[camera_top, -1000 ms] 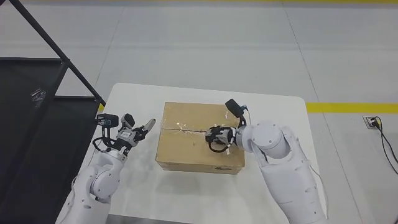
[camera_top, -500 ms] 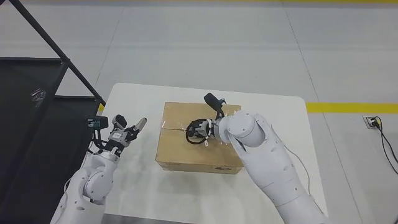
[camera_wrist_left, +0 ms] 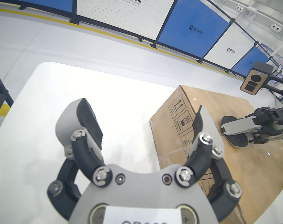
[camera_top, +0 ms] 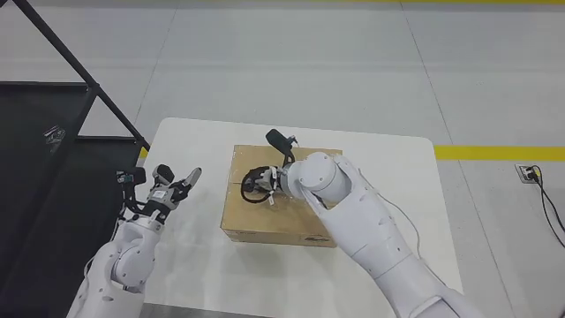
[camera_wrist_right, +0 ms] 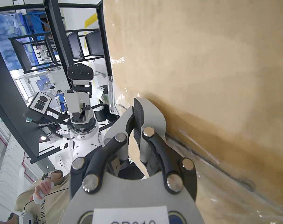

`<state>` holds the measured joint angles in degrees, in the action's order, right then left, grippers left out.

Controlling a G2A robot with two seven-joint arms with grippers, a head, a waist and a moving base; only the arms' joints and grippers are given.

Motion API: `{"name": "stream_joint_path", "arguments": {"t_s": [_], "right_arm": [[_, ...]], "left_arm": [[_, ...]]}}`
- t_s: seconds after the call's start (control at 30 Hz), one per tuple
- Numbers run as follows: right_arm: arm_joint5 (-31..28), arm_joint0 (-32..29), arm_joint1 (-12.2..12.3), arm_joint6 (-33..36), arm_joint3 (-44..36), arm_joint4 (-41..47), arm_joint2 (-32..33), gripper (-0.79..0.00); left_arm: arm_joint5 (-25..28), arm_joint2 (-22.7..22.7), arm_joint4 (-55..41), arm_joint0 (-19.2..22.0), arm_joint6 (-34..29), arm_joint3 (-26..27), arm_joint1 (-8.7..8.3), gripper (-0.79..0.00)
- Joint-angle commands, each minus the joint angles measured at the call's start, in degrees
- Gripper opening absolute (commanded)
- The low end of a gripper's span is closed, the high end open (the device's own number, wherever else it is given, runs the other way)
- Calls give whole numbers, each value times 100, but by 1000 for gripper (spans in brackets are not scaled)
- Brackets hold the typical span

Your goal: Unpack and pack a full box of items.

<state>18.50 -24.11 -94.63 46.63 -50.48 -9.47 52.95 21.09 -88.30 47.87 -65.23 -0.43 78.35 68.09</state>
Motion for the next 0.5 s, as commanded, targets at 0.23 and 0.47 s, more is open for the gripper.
{"name": "stream_joint_path", "arguments": {"t_s": [0.23, 0.47], "right_arm": [[-655, 403, -301, -291, 939, 759, -180, -785], [-876, 732, -536, -72, 1580, 852, -504, -785]], "left_arm": [[10, -147, -82, -142, 76, 82, -25, 0], [56, -313, -262, -258, 34, 338, -47, 0]]}}
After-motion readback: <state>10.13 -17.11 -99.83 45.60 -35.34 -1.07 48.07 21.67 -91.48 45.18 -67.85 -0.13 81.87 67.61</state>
